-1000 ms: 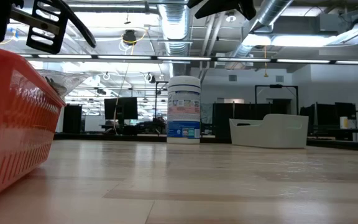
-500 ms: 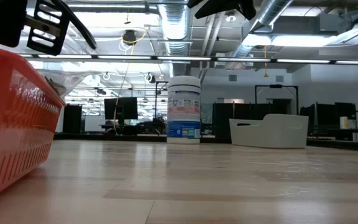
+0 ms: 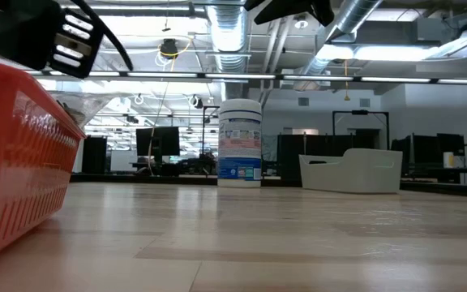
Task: Pick & Place Travel size toiletries
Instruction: Put the black scrub pad into the orange basket, then return to Home Position
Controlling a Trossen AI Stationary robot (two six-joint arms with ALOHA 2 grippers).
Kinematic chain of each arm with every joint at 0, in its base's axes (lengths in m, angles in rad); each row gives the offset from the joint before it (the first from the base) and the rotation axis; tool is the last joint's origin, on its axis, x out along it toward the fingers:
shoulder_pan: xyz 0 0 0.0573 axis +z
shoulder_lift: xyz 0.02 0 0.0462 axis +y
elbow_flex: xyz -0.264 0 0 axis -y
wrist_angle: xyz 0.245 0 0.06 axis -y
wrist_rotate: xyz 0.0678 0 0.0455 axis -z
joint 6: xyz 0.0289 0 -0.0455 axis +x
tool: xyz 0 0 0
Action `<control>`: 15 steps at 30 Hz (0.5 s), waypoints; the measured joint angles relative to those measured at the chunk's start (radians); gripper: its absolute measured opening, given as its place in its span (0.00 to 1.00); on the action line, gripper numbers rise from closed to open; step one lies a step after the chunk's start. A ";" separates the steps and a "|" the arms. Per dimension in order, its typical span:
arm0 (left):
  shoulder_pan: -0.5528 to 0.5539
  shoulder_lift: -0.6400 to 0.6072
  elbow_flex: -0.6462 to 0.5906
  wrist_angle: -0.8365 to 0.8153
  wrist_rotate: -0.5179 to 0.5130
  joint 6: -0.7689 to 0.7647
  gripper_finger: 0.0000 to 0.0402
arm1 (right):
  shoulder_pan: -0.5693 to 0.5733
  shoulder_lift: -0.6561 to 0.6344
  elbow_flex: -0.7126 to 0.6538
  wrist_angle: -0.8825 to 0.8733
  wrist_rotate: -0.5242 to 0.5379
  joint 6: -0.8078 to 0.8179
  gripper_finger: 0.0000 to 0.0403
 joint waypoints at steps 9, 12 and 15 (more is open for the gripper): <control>0.050 0.000 0.000 0.001 0.031 0.002 0.47 | 0.000 0.000 0.000 -0.013 -0.001 0.000 0.29; 0.070 0.000 0.000 0.002 0.033 0.003 0.47 | 0.000 0.000 0.000 -0.024 -0.001 0.000 0.29; 0.090 0.000 0.000 0.004 0.032 0.003 0.47 | 0.000 0.000 0.000 -0.024 -0.001 0.000 0.29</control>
